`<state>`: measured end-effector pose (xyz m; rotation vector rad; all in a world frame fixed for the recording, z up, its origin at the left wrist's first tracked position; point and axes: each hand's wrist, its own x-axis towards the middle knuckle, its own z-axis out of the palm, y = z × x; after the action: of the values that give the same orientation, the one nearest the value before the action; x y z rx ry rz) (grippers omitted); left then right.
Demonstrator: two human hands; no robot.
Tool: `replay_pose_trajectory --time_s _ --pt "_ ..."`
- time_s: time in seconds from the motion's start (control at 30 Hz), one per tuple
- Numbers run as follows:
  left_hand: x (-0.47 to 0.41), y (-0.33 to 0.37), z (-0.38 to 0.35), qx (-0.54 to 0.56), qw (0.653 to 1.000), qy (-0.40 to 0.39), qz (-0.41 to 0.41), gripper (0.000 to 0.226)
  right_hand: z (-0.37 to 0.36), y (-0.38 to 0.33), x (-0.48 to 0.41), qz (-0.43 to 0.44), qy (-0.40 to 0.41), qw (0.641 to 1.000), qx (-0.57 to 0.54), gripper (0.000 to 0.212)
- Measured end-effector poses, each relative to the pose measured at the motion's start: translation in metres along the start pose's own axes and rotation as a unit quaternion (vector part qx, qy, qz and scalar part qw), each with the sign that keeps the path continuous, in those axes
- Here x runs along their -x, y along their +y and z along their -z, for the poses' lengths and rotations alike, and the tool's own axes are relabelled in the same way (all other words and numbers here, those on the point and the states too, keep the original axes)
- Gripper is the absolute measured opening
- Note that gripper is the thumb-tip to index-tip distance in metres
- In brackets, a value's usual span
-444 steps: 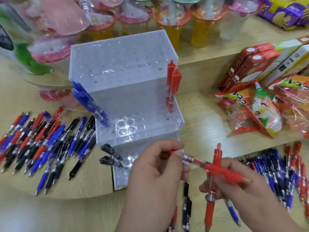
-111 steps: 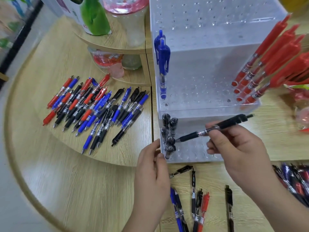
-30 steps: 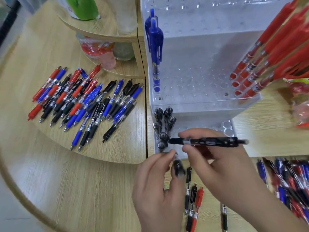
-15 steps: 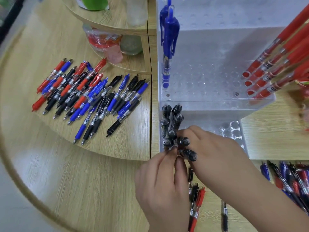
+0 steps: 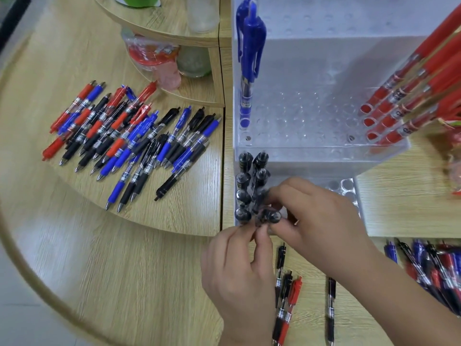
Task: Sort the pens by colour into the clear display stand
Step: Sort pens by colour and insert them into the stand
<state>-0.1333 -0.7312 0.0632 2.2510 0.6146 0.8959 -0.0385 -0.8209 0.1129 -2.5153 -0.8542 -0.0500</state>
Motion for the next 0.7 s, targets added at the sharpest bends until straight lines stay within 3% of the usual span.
replay_pose_trajectory --time_s 0.3,0.53,0.63,0.7 --pt "0.002 0.005 0.000 0.020 0.996 -0.010 0.081 0.017 0.000 0.002 0.008 -0.013 0.005 1.000 -0.022 0.017" --pt "0.007 -0.004 0.027 0.085 0.985 -0.058 0.138 0.006 0.002 0.005 0.071 -0.043 0.080 0.990 -0.104 0.016" --pt "0.028 -0.038 0.039 0.060 0.972 -0.105 0.202 0.006 -0.019 0.011 0.119 -0.156 0.012 0.979 -0.127 0.018" --pt "0.052 -0.062 0.039 0.009 0.944 -0.188 0.270 0.013 -0.043 0.017 0.148 -0.257 -0.068 0.958 -0.104 0.009"
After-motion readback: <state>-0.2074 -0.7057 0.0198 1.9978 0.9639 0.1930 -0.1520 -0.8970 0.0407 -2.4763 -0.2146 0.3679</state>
